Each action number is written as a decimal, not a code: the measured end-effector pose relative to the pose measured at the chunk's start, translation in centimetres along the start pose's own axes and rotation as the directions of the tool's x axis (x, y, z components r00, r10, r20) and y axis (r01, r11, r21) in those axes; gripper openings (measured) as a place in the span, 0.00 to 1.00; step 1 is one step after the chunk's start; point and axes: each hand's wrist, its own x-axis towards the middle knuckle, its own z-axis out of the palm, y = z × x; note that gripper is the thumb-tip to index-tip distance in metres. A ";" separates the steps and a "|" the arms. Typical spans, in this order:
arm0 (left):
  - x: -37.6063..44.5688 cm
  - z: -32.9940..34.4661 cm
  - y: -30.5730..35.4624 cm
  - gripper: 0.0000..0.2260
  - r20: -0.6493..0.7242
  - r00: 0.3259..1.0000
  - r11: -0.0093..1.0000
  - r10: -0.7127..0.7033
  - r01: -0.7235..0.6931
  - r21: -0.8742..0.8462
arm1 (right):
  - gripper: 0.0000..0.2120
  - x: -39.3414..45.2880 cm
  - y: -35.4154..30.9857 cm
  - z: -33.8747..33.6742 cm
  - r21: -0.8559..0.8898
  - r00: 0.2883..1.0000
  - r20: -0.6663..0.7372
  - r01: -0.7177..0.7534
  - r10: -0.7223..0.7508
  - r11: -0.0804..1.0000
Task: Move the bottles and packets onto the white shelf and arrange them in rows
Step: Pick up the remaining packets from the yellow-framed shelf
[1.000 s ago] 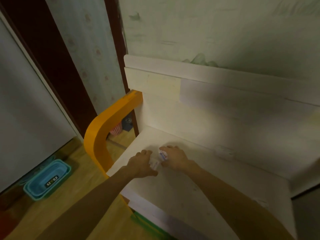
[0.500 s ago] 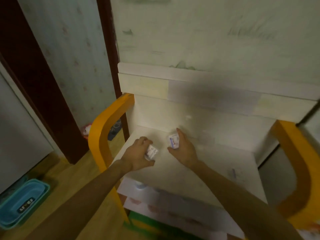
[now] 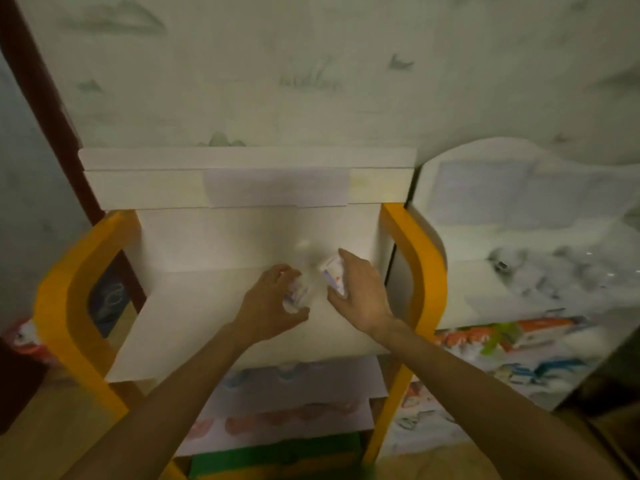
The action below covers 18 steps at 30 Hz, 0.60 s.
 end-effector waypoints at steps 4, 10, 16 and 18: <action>4.5 1.5 6.4 0.35 -0.098 0.987 0.990 0.128 -0.134 -0.049 | 0.31 0.2 4.2 -5.4 0.040 0.990 -0.127 -0.048 0.052 0.998; 10.2 6.6 17.5 0.36 -0.126 0.935 0.943 0.330 -0.333 -0.005 | 0.35 -3.7 13.7 -12.8 -0.021 0.980 -0.168 -0.115 0.110 0.993; 14.1 14.3 29.2 0.36 -0.043 0.930 0.931 0.365 -0.365 0.012 | 0.34 -7.6 26.1 -19.5 -0.083 0.976 -0.154 -0.168 0.154 0.982; 15.1 17.3 32.1 0.36 0.024 0.934 0.932 0.357 -0.358 0.058 | 0.34 -8.9 30.2 -20.9 -0.070 0.970 -0.135 -0.212 0.201 0.975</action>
